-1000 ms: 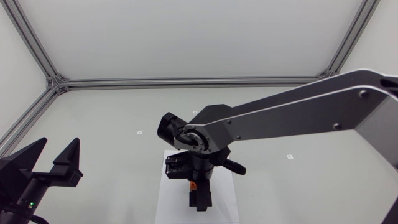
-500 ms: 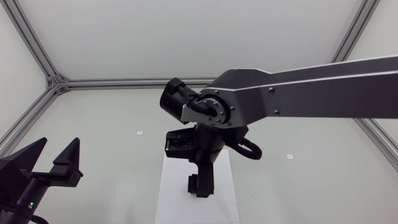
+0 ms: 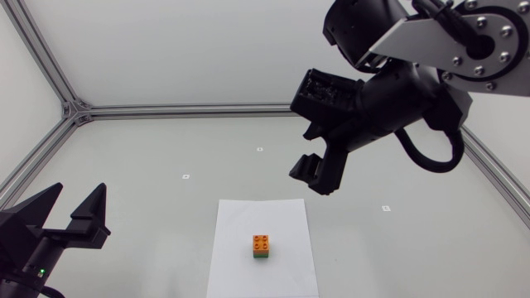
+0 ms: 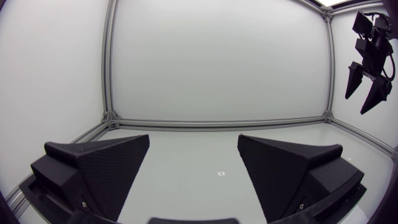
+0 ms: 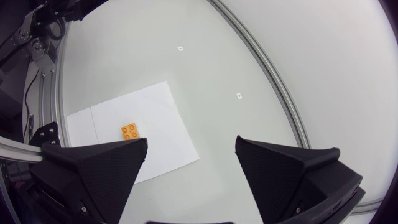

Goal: Pick up the orange 2x2 brick with the right arm and stack it on top of the green 2x2 brick in the center

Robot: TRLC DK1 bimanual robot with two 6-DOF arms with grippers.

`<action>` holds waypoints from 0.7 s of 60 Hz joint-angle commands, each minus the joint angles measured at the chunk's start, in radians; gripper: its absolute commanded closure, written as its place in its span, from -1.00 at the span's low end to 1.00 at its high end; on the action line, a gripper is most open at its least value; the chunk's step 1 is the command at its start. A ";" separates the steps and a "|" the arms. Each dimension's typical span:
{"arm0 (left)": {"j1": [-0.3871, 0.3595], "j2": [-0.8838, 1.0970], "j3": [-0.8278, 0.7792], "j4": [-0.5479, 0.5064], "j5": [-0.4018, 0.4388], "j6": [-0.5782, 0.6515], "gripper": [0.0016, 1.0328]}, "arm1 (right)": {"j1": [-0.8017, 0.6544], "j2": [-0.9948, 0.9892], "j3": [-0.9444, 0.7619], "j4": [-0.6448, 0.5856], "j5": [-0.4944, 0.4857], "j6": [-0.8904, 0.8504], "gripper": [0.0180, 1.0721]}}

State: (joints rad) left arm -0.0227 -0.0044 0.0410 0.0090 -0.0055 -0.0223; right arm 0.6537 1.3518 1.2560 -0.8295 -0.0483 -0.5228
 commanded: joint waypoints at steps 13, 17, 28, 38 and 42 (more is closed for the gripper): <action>0.003 -0.008 -0.041 -0.014 0.006 0.013 -0.92 | -0.169 -0.181 -0.190 0.061 0.004 0.066 -0.91; 0.003 -0.008 -0.041 -0.014 0.006 0.013 -0.92 | -0.198 -0.221 -0.239 0.081 0.005 0.073 -0.91; 0.003 -0.008 -0.041 -0.014 0.004 0.013 -0.92 | -0.356 -0.387 -0.385 0.165 0.002 0.079 -0.91; 0.003 -0.008 -0.041 -0.015 0.004 0.013 -0.92 | -0.482 -0.503 -0.494 0.210 -0.021 0.083 -0.91; 0.003 -0.008 -0.041 -0.015 0.004 0.013 -0.92 | -0.516 -0.562 -0.550 0.253 -0.022 0.086 -0.91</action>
State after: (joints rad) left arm -0.0223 -0.0044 0.0410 0.0086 -0.0059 -0.0223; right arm 0.1688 0.8413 0.7715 -0.6006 -0.0605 -0.4553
